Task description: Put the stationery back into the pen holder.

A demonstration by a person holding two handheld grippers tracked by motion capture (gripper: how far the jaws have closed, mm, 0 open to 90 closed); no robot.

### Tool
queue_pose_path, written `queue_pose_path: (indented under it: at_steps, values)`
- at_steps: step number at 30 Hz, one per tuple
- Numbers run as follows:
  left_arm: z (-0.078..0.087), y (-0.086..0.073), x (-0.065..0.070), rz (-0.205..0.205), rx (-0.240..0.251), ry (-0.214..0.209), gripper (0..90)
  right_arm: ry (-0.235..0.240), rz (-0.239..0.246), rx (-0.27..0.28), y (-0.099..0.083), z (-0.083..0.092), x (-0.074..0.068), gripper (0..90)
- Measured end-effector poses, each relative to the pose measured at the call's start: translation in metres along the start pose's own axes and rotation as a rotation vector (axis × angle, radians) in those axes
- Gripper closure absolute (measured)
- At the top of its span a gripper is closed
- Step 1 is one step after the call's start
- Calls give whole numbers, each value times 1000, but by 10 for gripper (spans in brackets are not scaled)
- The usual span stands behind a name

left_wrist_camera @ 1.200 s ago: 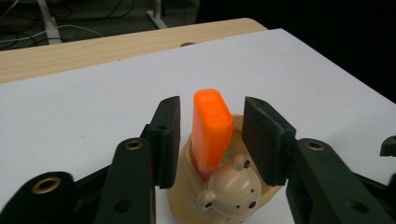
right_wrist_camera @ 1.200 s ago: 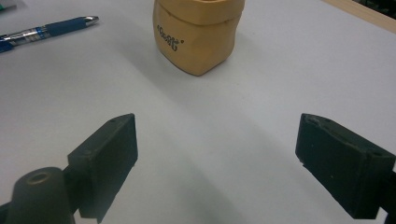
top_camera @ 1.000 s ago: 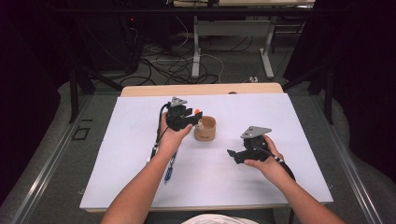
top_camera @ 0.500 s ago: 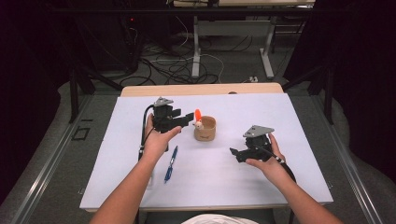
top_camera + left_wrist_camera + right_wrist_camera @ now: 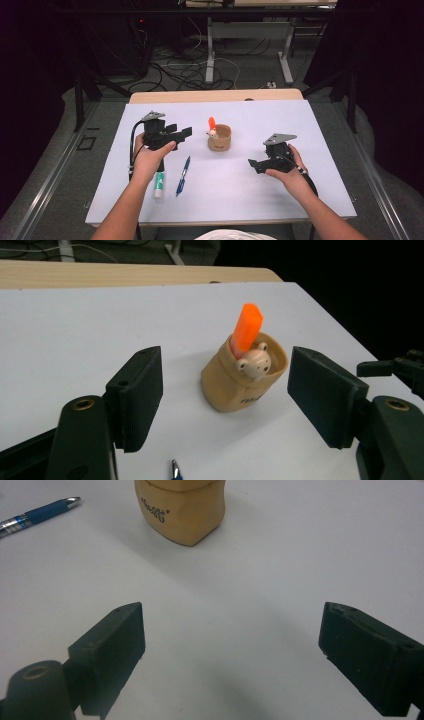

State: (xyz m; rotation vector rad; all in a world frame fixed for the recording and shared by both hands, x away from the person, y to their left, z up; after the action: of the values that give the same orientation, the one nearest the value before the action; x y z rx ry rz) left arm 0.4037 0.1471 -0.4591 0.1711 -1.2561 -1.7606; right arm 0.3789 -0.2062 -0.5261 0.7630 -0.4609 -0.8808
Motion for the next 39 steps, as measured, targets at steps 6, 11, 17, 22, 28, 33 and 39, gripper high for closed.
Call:
queue_pose_path:
  at_steps: [6,11,17,22,28,33,39]
  values:
    - [10,-13,-6,12,-29,37,299,3,4,-37,-1,2,1,110]
    - [19,-23,-14,5,-69,61,300,-17,-8,-12,-2,1,3,109]
    - [28,-36,-20,23,-92,66,306,-15,-33,-20,-3,1,3,108]
    - [34,-44,-24,48,-129,72,309,-12,-31,-20,-4,0,2,106]
    - [39,-51,-28,73,-168,77,306,0,-41,-28,-5,-1,2,103]
    - [41,-59,-31,94,-213,107,306,10,-48,-25,-5,-1,1,100]
    - [41,-68,-37,130,-243,134,325,15,-52,-30,-6,-1,1,100]
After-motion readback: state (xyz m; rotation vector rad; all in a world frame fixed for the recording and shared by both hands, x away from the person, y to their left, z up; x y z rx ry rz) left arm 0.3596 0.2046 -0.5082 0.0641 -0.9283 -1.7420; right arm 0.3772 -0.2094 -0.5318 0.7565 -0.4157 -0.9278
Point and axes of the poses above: each handheld gripper's, and its own axes: z roughly backward along the jaws, y roughly out of its top, x roughly to its right, the point moved 2 cm from there along -z, roughly forward along the jaws, and after that the axes turned 5 degrees about -y, right-handed, at the moved point
